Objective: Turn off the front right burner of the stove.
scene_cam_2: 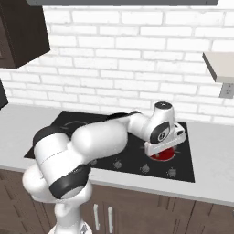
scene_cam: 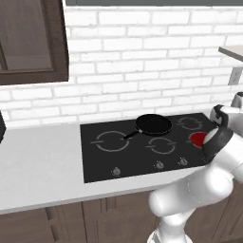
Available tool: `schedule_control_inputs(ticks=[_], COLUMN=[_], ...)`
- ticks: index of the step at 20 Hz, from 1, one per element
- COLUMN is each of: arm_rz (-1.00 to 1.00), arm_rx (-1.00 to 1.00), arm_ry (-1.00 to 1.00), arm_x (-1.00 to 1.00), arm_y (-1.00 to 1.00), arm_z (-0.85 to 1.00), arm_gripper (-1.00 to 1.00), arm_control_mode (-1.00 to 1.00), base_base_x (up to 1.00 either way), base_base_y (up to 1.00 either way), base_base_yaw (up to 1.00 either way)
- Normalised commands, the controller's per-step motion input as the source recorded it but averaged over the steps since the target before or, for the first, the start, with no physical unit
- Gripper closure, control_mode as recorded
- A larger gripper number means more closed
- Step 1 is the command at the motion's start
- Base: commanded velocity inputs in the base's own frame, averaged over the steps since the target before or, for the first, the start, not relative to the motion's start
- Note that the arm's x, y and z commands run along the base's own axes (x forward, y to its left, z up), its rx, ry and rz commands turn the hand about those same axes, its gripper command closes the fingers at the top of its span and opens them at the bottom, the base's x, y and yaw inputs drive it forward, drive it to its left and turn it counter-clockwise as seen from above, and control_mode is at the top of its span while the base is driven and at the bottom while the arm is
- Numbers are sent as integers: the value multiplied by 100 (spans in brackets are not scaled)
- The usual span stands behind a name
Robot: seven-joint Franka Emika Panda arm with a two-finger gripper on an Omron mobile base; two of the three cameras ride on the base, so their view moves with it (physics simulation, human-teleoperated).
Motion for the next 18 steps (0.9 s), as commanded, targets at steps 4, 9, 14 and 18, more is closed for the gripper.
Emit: schedule_control_inputs(ticks=[4, 9, 14, 18], arm_rz=[10, 6, 25, 29], arm_rx=[-10, 2, 1, 1], arm_ry=[9, -4, -16, -10], arm_x=[8, 0, 0, 0], arm_y=[14, -11, -37, -27], arm_z=[-20, -13, -27, -17], arm_gripper=[-100, -100, -100, -100], arm_control_mode=[-100, -100, -100, -100], base_base_x=[0, 0, 0, 0], base_base_y=[0, 0, 0, 0], base_base_yaw=[0, 0, 0, 0])
